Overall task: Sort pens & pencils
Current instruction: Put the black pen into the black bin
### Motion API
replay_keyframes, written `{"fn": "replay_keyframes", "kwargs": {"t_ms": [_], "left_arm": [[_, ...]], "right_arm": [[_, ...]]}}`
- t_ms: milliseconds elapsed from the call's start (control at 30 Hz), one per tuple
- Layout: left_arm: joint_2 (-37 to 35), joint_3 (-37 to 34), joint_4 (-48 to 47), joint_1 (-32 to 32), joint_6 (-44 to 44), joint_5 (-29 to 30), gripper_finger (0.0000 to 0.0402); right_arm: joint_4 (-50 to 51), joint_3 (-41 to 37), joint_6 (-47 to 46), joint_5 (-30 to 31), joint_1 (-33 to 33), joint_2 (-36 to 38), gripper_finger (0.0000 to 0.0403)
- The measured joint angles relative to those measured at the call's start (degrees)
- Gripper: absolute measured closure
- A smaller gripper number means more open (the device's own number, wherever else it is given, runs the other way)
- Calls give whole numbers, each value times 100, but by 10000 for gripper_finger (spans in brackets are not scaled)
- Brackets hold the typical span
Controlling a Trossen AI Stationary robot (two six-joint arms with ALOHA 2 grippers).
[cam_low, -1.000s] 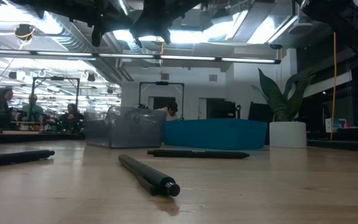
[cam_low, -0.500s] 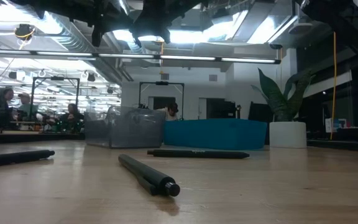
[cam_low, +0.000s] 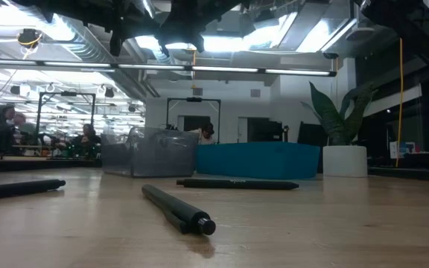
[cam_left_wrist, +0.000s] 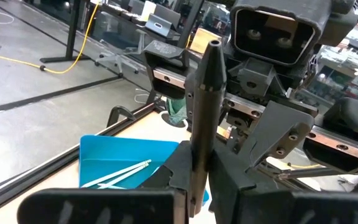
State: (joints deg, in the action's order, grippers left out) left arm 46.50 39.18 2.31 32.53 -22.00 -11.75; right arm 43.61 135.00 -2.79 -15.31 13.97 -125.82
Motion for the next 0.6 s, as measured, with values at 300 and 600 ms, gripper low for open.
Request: {"fn": "replay_keyframes", "kwargs": {"t_ms": [300, 600], "left_arm": [[7, 0, -28, -61, 7, 66, 375], [7, 0, -78, -61, 69, 102, 375]], "right_arm": [[116, 0, -134, -62, 91, 0, 313], [289, 0, -136, -40, 152, 0, 313]]}}
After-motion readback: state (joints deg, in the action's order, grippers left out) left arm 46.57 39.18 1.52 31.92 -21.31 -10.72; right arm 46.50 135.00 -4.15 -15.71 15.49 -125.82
